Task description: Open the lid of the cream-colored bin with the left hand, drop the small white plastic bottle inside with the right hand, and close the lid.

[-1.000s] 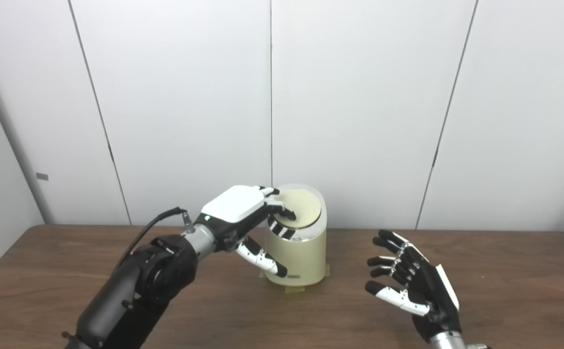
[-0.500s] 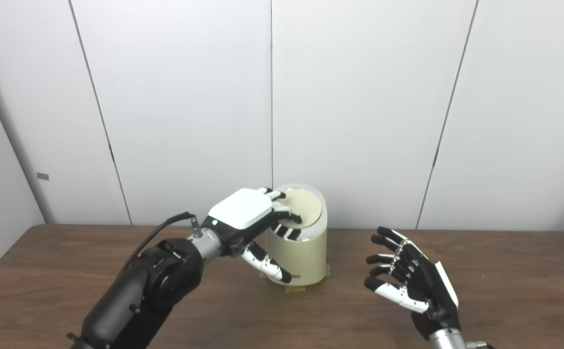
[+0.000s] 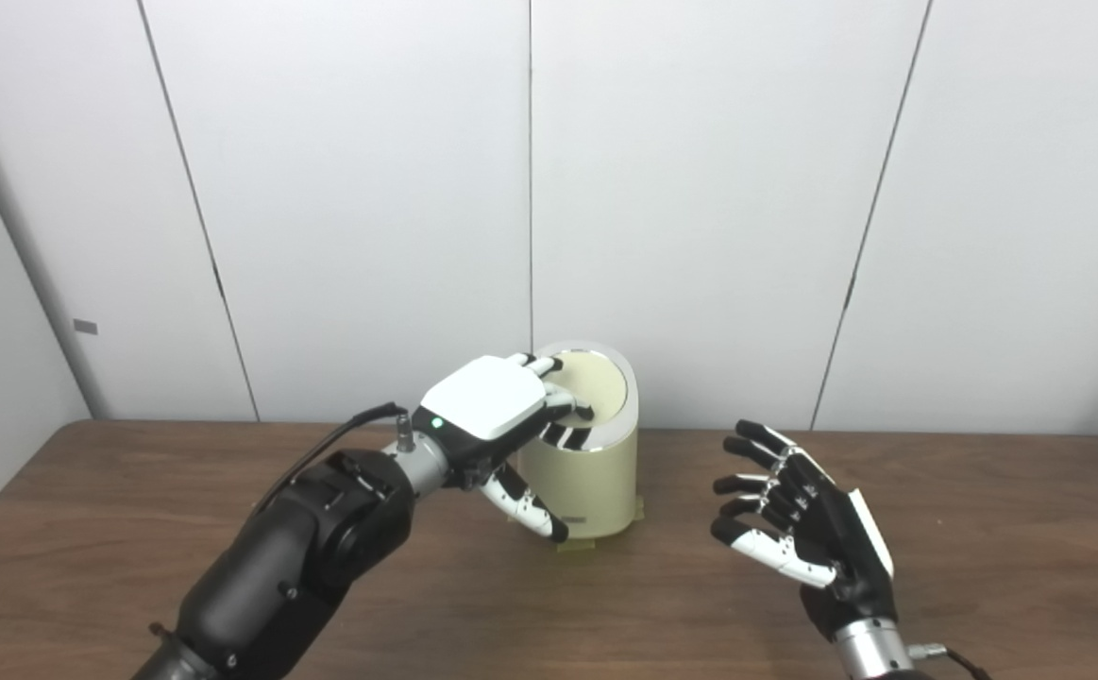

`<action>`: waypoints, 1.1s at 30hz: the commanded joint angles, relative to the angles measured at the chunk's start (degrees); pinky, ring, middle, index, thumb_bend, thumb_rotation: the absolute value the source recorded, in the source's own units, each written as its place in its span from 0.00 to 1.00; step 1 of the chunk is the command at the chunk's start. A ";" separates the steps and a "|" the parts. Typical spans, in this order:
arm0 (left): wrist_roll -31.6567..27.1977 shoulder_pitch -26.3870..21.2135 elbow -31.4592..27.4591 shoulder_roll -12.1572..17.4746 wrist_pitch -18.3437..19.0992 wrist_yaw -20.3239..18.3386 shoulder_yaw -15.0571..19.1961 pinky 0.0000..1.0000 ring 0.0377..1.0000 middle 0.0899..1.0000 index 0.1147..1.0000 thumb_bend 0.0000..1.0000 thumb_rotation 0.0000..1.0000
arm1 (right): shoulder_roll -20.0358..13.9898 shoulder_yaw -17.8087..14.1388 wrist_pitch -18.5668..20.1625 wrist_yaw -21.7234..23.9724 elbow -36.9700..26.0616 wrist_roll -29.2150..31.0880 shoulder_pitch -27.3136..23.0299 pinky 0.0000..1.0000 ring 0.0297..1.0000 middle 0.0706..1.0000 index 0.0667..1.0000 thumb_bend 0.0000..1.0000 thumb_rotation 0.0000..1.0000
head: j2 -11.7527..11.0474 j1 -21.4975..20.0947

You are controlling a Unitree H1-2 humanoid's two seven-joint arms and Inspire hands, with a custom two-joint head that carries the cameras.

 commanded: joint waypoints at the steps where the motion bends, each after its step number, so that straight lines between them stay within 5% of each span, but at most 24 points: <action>1: 0.95 -0.95 1.45 0.26 1.83 -4.29 -1.15 1.00 1.00 0.83 0.83 1.00 0.43 | -0.34 -0.27 -1.36 -0.14 -1.85 0.06 -1.54 0.49 0.58 0.75 0.76 0.88 0.26 | 0.03 0.06; 8: -2.48 -0.01 -1.04 0.88 1.67 -2.83 1.45 1.00 1.00 0.82 0.83 0.97 0.44 | -0.47 -0.46 -1.68 0.43 -1.70 1.03 -1.53 0.49 0.59 0.76 0.76 0.87 0.27 | 0.02 0.13; 13: -8.66 3.19 -5.01 -0.96 0.30 6.54 9.10 1.00 0.96 0.80 0.80 0.88 0.36 | -0.56 -0.36 -2.28 0.29 -1.53 0.42 -1.56 0.49 0.60 0.76 0.75 0.87 0.28 | -0.11 0.18; 18: -13.34 7.77 -6.66 -4.49 -4.55 19.43 17.73 0.73 0.86 0.84 0.79 0.75 0.26 | -0.81 -0.52 -2.70 0.11 -0.39 0.08 -1.86 0.51 0.62 0.77 0.76 0.87 0.29 | -0.26 0.30; 20: -16.04 10.04 -6.97 -6.23 -6.02 23.41 20.91 0.73 0.84 0.83 0.80 0.72 0.20 | -0.84 -0.56 -2.81 -0.13 -0.27 -0.13 -1.90 0.50 0.60 0.76 0.76 0.87 0.28 | -0.36 0.41; 28: -36.56 22.98 -11.46 -14.08 1.88 22.84 29.94 0.67 0.79 0.83 0.82 0.71 0.21 | -1.20 -0.69 -3.38 -0.41 -0.14 -0.65 -1.97 0.51 0.61 0.76 0.75 0.85 0.26 | -0.29 0.39; 33: -44.13 27.43 -9.11 -15.47 0.11 22.58 31.90 0.66 0.72 0.76 0.79 0.68 0.22 | -1.46 -0.99 -5.01 -0.10 1.40 -0.20 -1.93 0.55 0.63 0.76 0.76 0.84 0.24 | -0.13 0.46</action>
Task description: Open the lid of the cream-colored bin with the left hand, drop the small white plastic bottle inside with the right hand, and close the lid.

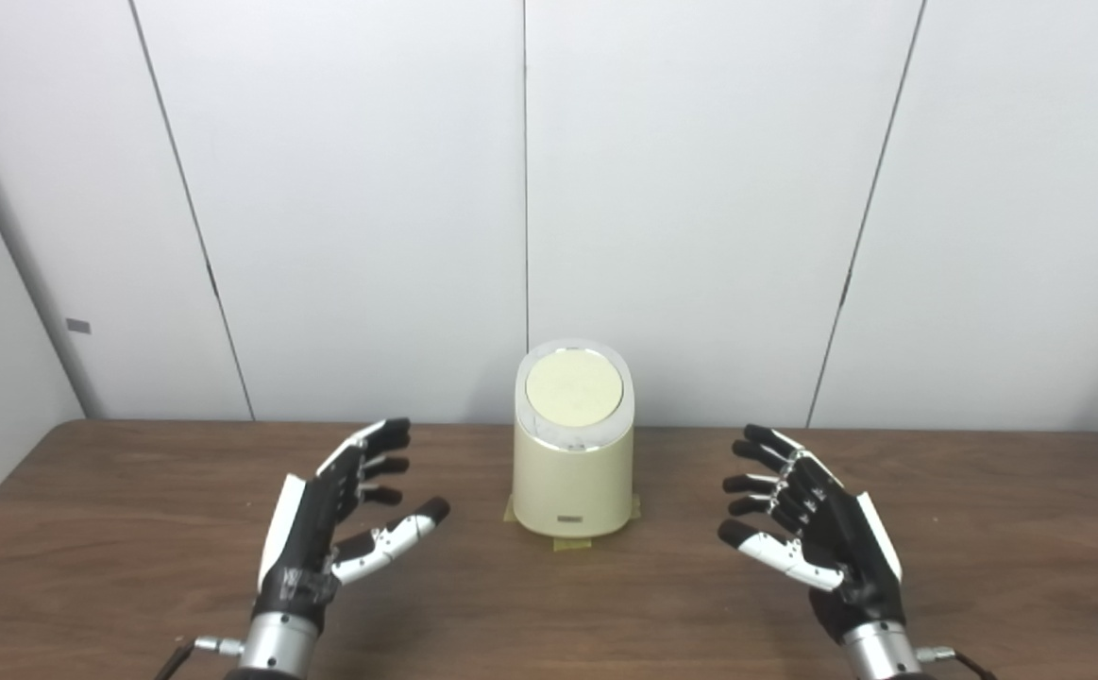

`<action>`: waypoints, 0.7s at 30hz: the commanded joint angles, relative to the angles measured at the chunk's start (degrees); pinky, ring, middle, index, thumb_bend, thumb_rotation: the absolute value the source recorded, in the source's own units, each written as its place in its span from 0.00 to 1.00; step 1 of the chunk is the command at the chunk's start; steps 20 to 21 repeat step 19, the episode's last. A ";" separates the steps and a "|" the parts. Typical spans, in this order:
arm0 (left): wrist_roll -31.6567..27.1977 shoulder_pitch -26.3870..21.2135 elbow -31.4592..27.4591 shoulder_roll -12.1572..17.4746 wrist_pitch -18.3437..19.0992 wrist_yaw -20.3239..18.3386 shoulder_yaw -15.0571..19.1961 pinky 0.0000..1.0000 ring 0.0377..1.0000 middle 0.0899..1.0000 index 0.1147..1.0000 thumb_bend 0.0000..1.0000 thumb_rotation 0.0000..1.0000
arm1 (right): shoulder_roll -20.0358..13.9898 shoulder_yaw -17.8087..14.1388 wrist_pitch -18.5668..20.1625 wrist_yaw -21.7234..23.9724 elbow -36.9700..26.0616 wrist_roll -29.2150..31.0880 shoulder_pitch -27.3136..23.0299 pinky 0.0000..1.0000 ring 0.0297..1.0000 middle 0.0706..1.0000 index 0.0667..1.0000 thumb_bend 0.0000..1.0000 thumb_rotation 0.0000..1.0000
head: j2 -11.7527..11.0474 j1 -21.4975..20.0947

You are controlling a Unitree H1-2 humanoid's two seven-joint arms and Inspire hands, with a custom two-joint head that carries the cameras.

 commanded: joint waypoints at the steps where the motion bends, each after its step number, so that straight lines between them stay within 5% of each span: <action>1: -2.48 -2.73 -0.45 0.54 -2.78 0.40 0.69 0.63 0.70 0.74 0.78 0.67 0.20 | -0.49 -0.34 -2.74 -0.14 -1.45 -0.09 -1.86 0.55 0.63 0.76 0.76 0.84 0.25 | 0.18 -0.01; 6: -5.57 -0.88 0.27 0.55 -3.06 0.01 1.06 0.52 0.65 0.71 0.75 0.65 0.19 | -0.10 -0.40 -1.70 -1.08 -2.55 -0.98 -1.43 0.58 0.65 0.77 0.76 0.85 0.26 | 0.35 -0.20; 21: -8.11 -0.43 1.15 1.12 -2.56 -1.02 0.55 0.53 0.65 0.70 0.74 0.69 0.21 | 0.14 -0.68 -3.84 -2.07 -1.04 -0.98 -1.14 0.55 0.65 0.76 0.75 0.87 0.27 | 0.06 -0.39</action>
